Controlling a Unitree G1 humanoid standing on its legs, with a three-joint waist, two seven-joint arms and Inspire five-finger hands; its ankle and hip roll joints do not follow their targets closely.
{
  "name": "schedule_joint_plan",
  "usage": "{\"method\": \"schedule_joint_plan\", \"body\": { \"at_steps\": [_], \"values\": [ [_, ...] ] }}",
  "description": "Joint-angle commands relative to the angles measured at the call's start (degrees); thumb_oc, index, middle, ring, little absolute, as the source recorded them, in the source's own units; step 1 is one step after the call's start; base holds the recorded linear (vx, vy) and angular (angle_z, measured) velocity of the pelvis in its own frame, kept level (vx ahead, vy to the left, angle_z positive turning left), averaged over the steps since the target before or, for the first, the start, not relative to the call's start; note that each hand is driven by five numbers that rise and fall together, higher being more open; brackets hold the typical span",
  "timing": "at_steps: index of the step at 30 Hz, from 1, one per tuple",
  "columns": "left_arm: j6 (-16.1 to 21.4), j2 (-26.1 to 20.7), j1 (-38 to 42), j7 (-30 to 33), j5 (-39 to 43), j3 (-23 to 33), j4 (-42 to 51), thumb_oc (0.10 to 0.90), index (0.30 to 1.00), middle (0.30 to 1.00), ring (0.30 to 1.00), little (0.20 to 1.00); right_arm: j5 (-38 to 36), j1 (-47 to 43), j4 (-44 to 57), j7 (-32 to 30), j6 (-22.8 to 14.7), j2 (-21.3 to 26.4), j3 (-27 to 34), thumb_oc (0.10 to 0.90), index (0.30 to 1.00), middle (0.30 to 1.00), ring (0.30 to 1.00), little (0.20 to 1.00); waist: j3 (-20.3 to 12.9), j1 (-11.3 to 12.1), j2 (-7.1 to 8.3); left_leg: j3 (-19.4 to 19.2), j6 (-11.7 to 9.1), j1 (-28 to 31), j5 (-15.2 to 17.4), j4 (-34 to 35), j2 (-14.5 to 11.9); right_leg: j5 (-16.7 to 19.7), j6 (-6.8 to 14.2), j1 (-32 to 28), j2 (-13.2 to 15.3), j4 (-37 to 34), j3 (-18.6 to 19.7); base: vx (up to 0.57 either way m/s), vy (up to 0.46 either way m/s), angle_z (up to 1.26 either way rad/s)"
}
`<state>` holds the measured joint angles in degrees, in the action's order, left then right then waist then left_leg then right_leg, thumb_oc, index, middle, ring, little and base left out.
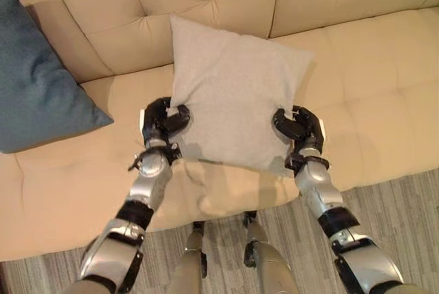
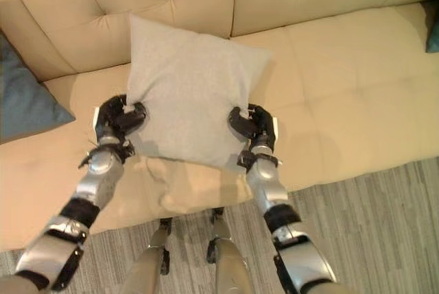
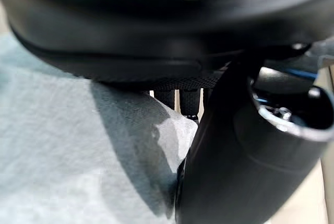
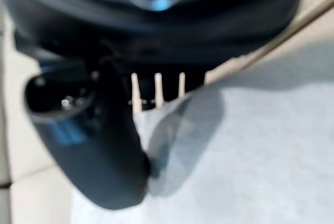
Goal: Pick up all the scattered cushions and arrange them neatly on the sofa.
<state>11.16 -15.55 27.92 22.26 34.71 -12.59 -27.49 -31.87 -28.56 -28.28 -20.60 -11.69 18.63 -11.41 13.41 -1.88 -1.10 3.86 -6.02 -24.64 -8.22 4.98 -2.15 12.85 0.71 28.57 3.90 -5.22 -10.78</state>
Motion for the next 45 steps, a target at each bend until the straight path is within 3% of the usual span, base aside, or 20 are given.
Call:
{"method": "schedule_joint_plan", "body": {
  "at_steps": [1,5,11,16,22,27,35,39,43,45],
  "values": [
    [9.74,0.52,7.51,-1.91,-4.09,-3.1,7.21,0.4,0.3,0.3,0.3,0.3,7.91,-6.06,6.95,0.54,-8.3,-3.16,-0.26,0.4,0.3,0.3,0.3,0.3,-3.76,-0.68,0.94,-1.02,-1.36,-1.53,1.77,0.02,1.85,-5.06,7.66,-1.4,1.11,0.22,2.31,0.03,-0.01,0.06],
    [10.08,0.83,2.45,-1.57,-10.41,-2.71,15.53,0.4,0.3,0.3,0.3,0.3,17.25,-1.86,16.25,-1.51,-9.29,-2.85,2.39,0.4,0.3,0.3,0.3,0.3,-4.9,-0.58,1.35,-0.55,-1.16,-1.81,2.14,0.02,1.58,-5.35,7.86,-1.2,1.14,0.22,1.87,0.04,-0.011,0.09],
    [10.58,-1.14,4.86,1.31,-14.47,-2.63,17.99,0.4,0.3,0.3,0.3,0.3,25.71,-4.6,19.64,-5.14,-8.44,-0.58,2.04,0.4,0.3,0.3,0.3,0.3,-6.38,-0.23,2.08,-0.32,-1.25,-2.92,2.13,0.02,1.08,-5.54,7.92,-0.25,1.09,0.22,1.43,0.01,-0.006,0.02],
    [11.61,-2.87,10.85,4.35,-16.25,-3.15,16.23,0.4,0.3,0.3,0.3,0.3,30.56,-11.16,17.14,-8.24,-7.49,2.27,0.43,0.4,0.3,0.3,0.3,0.3,-7.36,-0.09,2.43,0.01,-1.64,-4.06,1.87,0.02,0.78,-5.67,7.93,0.71,0.85,0.22,1.23,0.03,-0.011,0.06],
    [12.35,-6.73,26.19,10.94,-19.7,-6.41,9.56,0.4,0.3,0.3,0.3,0.3,36.17,-25.11,9.31,-15.6,-5.28,6.89,-3.61,0.4,0.3,0.3,0.3,0.3,-8.71,-0.05,2.57,0.38,-2.26,-7.04,1.19,0.02,0.48,-5.42,8.3,3.7,0.75,0.22,1.06,0.04,-0.009,0.04],
    [11.85,-7.31,30.39,15.41,-23.36,-7.01,7.56,0.4,0.3,0.3,0.3,0.3,42.26,-29.88,7.28,-21.64,-3.15,9.23,-3.88,0.4,0.3,0.3,0.3,0.3,-9.04,-0.23,2.83,0.64,-2.21,-8.58,1.11,0.02,0.31,-5.32,8.56,5.42,0.71,0.22,1.33,0.04,-0.014,0.04],
    [9.97,-9.19,46.27,12.65,-15.56,-14.19,-13.12,0.4,0.3,0.3,0.3,0.3,35.59,-44.91,-9.95,-21.87,0.32,13.69,-12.02,0.4,0.3,0.3,0.3,0.3,-8.17,-0.11,2.86,0.7,-2.39,-12.03,0.64,0.02,0.29,-5.02,9.08,9.02,0.48,0.22,1.47,0.01,-0.022,0.19],
    [9.41,-7.34,53.19,11.23,-12.02,-16.84,-22.56,0.4,0.3,0.3,0.3,0.3,33.22,-51.79,-19.08,-22.67,1.6,14.91,-15.93,0.4,0.3,0.3,0.3,0.3,-7.15,-0.37,2.86,0.77,-2.67,-14.76,-0.24,0.02,0.46,-4.52,9.2,11.63,0.3,0.25,1.54,-0.02,-0.032,-0.18],
    [9.06,-5.72,58.46,8.1,-5.27,-18.44,-29.9,0.4,0.3,0.3,0.3,0.3,27.87,-58.86,-28.58,-19.42,3.87,16.76,-22.87,0.4,0.3,0.3,0.3,0.3,-5.96,-0.52,3.04,0.89,-2.94,-18.06,-1.06,0.02,0.51,-3.89,9.43,14.72,0.0,0.27,1.12,-0.03,-0.051,0.0],
    [9.37,-5.61,59.63,6.65,-2.82,-18.52,-31.35,0.518,0.476,0.476,0.476,0.476,25.78,-61.06,-31.52,-17.81,4.36,17.03,-24.49,0.4,0.3,0.3,0.3,0.3,-5.52,-0.49,2.96,0.91,-2.99,-18.89,-1.23,0.02,0.49,-3.63,9.53,15.59,-0.05,0.26,1.0,-0.02,-0.032,0.02]
  ]
}}
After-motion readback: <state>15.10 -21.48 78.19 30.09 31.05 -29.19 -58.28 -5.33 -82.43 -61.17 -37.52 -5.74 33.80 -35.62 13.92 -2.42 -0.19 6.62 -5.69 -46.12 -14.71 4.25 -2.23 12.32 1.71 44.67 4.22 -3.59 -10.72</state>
